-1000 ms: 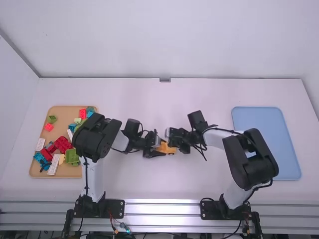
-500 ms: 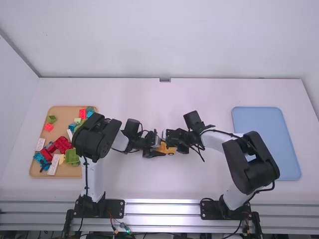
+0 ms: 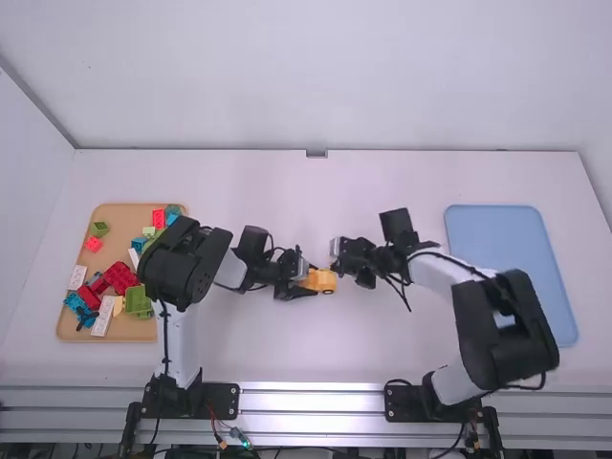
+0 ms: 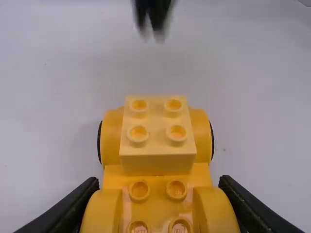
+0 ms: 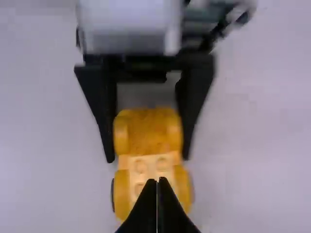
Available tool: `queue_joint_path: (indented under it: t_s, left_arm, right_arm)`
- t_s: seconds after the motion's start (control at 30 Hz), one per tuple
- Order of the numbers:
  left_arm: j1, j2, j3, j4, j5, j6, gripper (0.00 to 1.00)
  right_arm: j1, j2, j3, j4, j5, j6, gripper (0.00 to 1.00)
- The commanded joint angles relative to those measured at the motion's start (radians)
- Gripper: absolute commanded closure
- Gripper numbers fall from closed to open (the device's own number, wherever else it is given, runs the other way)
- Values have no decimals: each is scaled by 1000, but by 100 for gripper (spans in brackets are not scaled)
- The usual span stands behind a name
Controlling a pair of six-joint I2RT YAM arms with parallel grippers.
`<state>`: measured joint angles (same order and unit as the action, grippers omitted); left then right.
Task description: Assemble lego blocks to make yellow taxi
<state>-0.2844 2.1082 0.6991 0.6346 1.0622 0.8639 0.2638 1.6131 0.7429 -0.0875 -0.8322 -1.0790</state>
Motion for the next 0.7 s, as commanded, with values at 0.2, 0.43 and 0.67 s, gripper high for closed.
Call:
queue_joint_path:
  t_s: [0.2,0.43,0.67]
  left_arm:
    - [3,16,33,-36,-69,16,60]
    - [3,11,49,-67,-44,15,1]
    - [65,-143,16,-99,-81,-180,1]
  right_arm:
    - [-120,-198,-17,-42,-15,163,2]
    - [-119,-200,-50,-5,-16,166,2]
    - [-119,-200,-69,34,-27,167,1]
